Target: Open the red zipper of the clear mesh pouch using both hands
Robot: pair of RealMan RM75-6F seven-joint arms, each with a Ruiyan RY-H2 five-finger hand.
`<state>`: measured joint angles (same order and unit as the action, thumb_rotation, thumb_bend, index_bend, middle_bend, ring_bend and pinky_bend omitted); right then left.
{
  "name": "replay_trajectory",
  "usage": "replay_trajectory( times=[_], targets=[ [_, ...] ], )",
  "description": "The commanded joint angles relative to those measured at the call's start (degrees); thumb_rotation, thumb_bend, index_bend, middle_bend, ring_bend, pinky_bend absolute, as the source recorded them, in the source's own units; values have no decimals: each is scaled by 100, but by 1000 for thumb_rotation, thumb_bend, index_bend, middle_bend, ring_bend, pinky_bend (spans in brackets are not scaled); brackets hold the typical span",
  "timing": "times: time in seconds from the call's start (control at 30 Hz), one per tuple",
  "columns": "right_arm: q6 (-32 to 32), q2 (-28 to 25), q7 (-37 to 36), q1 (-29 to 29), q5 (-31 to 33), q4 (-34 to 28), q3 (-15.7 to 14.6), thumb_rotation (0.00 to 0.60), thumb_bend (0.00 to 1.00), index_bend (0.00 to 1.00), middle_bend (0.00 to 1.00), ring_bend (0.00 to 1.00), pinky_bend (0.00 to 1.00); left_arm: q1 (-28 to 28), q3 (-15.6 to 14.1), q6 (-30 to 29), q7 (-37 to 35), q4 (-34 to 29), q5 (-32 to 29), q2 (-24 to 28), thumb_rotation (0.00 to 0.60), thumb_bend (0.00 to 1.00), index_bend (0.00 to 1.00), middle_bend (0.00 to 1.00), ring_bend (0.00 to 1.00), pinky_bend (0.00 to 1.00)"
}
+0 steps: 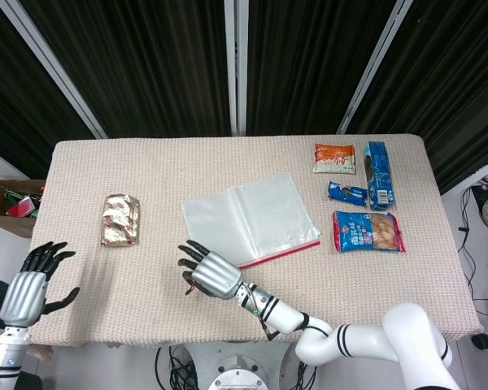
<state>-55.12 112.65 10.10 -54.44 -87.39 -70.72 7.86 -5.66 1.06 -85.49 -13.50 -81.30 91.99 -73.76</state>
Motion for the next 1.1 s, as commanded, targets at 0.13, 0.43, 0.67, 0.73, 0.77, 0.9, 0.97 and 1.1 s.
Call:
replay_trajectory(
  times=[0.13, 0.43, 0.67, 0.73, 0.77, 0.9, 0.97, 1.1],
  targets=[
    [-694, -369, -121, 107, -649, -319, -58, 600, 608, 953, 248, 0, 0, -857, 187, 687, -862, 1, 362, -231, 600, 214, 245, 129, 77, 107],
    [-750, -894, -151, -2, -679, -825, 263, 600, 608, 961, 246, 0, 0, -1941, 519, 1153, -2005, 400, 624, -856, 600, 250, 283, 127, 77, 108],
    [-769, -999, -194, -61, -621, -896, 408, 600, 607, 961, 239, 0, 0, -2392, 484, 1359, -2441, 561, 655, -1231, 600, 245, 334, 124, 77, 107],
    [-793, -993, -231, -73, -629, -881, 416, 600, 606, 962, 239, 0, 0, -2479, 488, 1383, -2493, 590, 620, -1342, 600, 242, 353, 124, 77, 107],
    [-803, -991, -248, -78, -631, -880, 419, 600, 607, 962, 239, 0, 0, -2514, 483, 1400, -2502, 600, 608, -1383, 600, 241, 358, 124, 77, 107],
    [-844, -968, -323, -104, -627, -854, 449, 600, 606, 962, 239, 0, 0, -2658, 446, 1463, -2456, 600, 583, -1500, 600, 233, 365, 125, 77, 108],
    [-846, -959, -355, -118, -613, -841, 465, 600, 606, 962, 239, 0, 0, -2701, 434, 1470, -2431, 579, 566, -1531, 600, 230, 365, 124, 77, 108],
    [-841, -946, -391, -145, -599, -802, 468, 600, 607, 962, 239, 0, 0, -2787, 382, 1503, -2441, 514, 528, -1565, 600, 217, 380, 125, 77, 107]
  ],
)
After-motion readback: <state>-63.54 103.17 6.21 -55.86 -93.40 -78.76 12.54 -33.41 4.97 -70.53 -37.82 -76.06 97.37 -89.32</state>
